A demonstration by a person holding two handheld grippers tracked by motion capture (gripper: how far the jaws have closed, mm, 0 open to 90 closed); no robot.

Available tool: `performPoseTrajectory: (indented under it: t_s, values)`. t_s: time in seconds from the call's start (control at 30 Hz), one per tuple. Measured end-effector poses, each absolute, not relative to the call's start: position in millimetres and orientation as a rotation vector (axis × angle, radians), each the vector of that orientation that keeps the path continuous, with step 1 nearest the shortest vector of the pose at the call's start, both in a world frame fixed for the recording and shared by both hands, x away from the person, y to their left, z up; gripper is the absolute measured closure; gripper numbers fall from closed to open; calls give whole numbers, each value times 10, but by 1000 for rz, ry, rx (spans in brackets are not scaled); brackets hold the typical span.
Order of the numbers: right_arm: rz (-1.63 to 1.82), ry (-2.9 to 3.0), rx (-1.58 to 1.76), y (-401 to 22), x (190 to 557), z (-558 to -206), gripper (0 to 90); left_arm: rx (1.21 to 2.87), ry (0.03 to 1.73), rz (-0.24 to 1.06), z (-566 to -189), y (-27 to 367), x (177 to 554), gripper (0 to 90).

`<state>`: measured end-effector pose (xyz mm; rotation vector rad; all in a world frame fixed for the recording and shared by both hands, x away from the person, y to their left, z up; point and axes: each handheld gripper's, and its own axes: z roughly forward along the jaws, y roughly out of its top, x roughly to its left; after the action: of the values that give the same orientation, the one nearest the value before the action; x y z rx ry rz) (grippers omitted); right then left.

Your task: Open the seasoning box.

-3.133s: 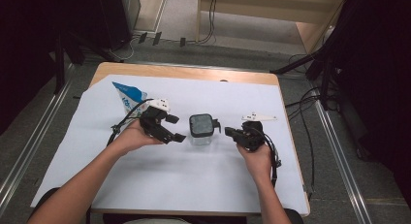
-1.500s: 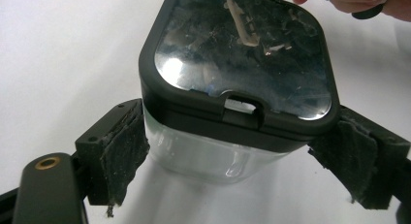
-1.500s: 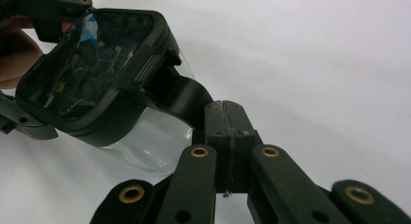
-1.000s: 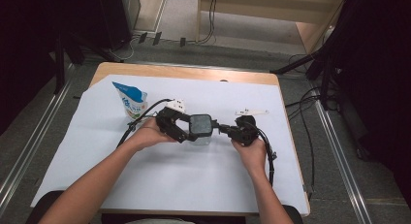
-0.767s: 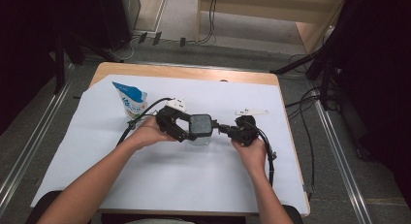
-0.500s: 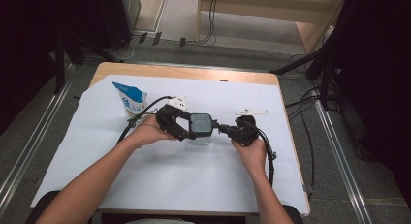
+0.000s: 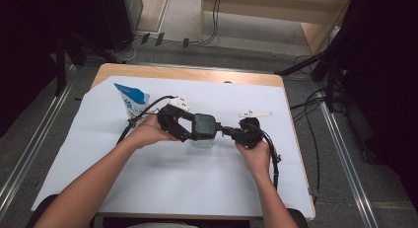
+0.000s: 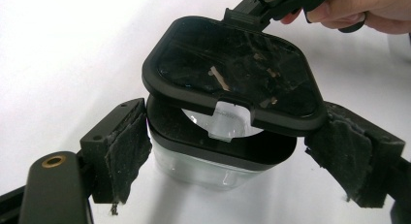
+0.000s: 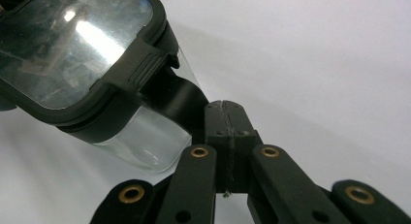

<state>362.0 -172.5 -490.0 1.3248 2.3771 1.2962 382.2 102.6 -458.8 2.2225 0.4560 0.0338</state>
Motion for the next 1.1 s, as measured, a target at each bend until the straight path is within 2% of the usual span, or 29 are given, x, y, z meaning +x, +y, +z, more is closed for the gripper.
performPoseTrajectory:
  t_s: [0.17, 0.27, 0.43, 0.6, 0.8, 0.83, 1.1]
  values:
    - [1300, 2377, 1326, -1728, 3619, -4897, 900, 2200, 441, 19, -4520, 1085, 3812, 216]
    - [1304, 2380, 1318, -1733, 3625, -4900, 900, 2173, 441, -10, -4482, 1142, 3828, 360]
    - [1301, 2380, 1312, -1728, 3627, -4893, 900, 2171, 430, 0, -4455, 1131, 3822, 445]
    - [1302, 2381, 1312, -1728, 3629, -4890, 900, 2161, 441, -23, -4417, 1123, 3840, 660]
    - [1305, 2382, 1318, -1728, 3624, -4885, 900, 2186, 458, -12, -4376, 1102, 3850, 828]
    - [1305, 2382, 1313, -1729, 3624, -4885, 900, 2193, 456, -20, -4371, 1095, 3850, 888]
    - [1315, 2381, 1319, -1736, 3623, -4891, 900, 2221, 448, -52, -4284, 975, 3862, 900]
